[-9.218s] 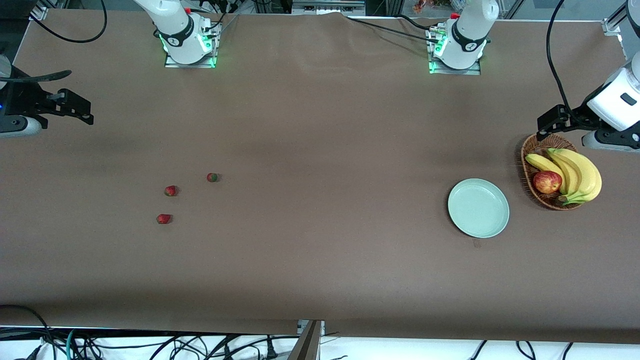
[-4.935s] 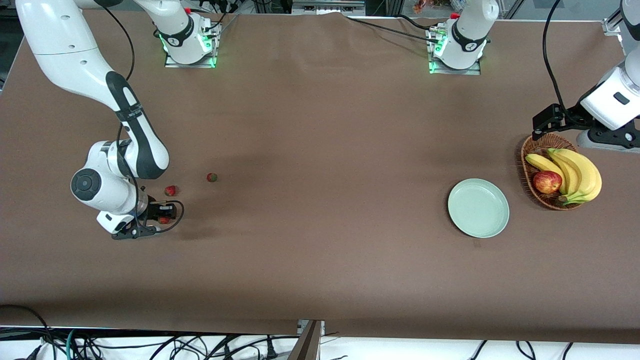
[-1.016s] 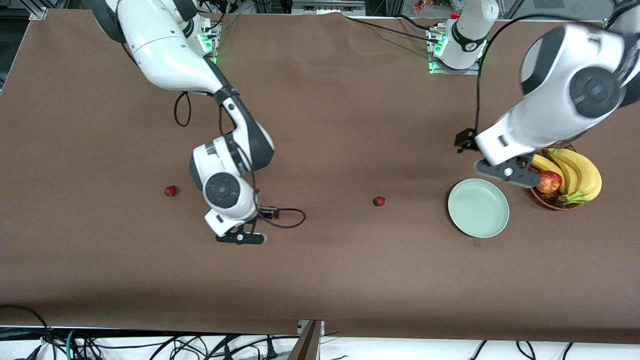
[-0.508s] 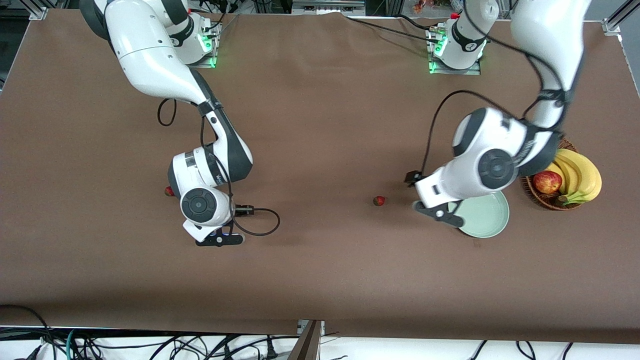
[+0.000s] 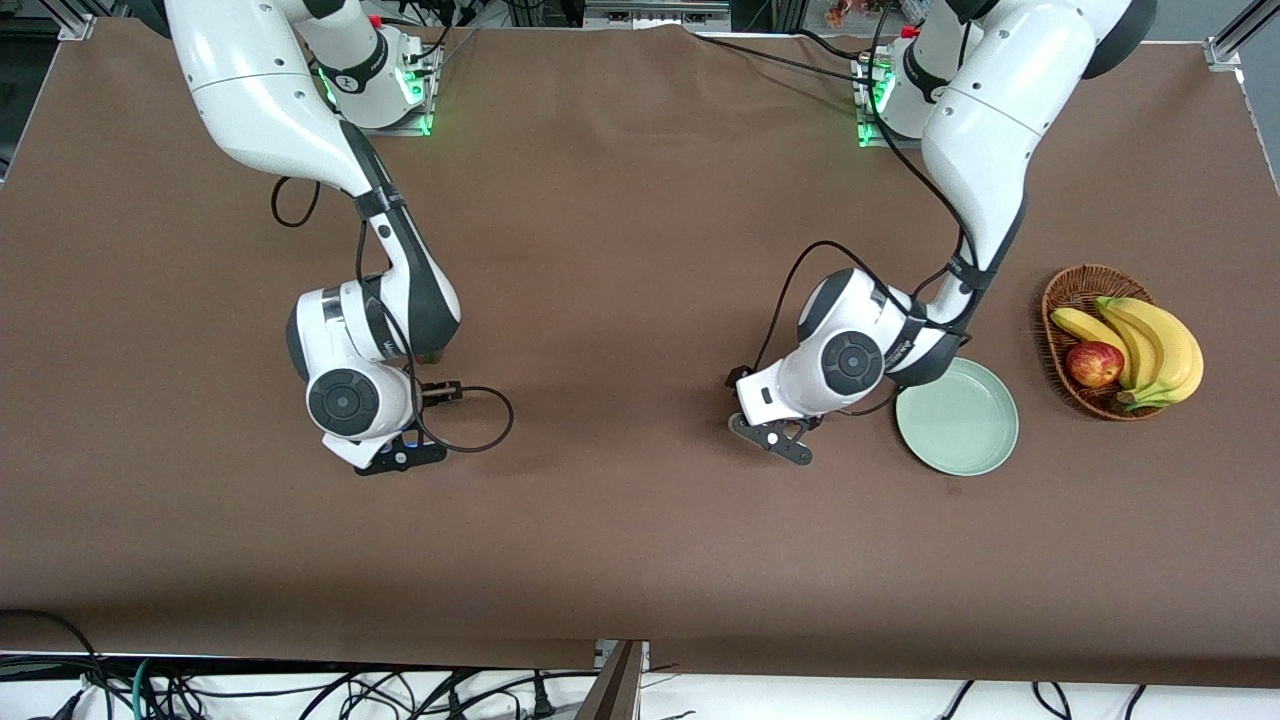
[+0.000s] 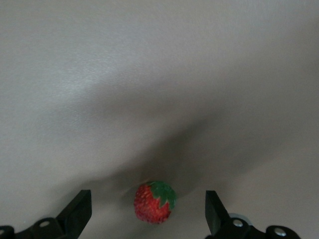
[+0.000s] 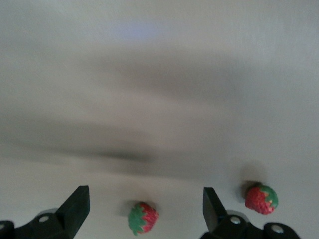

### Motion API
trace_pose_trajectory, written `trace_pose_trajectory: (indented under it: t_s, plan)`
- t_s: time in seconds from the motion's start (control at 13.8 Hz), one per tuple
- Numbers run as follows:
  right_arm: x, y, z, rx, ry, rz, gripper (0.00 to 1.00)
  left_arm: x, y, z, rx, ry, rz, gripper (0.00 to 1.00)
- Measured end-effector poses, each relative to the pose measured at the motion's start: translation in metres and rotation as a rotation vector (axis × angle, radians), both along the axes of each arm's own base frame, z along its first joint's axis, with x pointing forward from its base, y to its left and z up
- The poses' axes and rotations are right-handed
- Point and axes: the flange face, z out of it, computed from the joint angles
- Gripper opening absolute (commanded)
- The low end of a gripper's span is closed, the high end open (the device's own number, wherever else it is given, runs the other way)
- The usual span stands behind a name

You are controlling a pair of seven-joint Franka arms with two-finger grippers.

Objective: Collect all strawberries into plate
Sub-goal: 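Grasp the mid-table strawberry with the left gripper while the right gripper reaches another, then place the strawberry on the plate with the left gripper while the right gripper grasps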

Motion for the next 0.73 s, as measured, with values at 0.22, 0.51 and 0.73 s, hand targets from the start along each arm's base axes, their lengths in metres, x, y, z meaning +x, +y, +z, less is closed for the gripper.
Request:
trace_pose_trajectory:
  t_s: [0.22, 0.51, 0.73]
  plan:
    - [-0.023, -0.011, -0.018, 0.008, -0.003, 0.004, 1.00, -0.003, -0.004, -0.002, 0.013, -0.005, -0.019, 0.74]
    - [-0.049, -0.017, -0.034, 0.013, 0.025, -0.003, 1.00, -0.004, -0.004, -0.005, 0.018, 0.001, -0.021, 0.05]
    - [-0.059, -0.018, -0.040, 0.034, 0.041, -0.025, 1.00, -0.001, 0.001, -0.005, 0.024, 0.002, -0.014, 0.04]
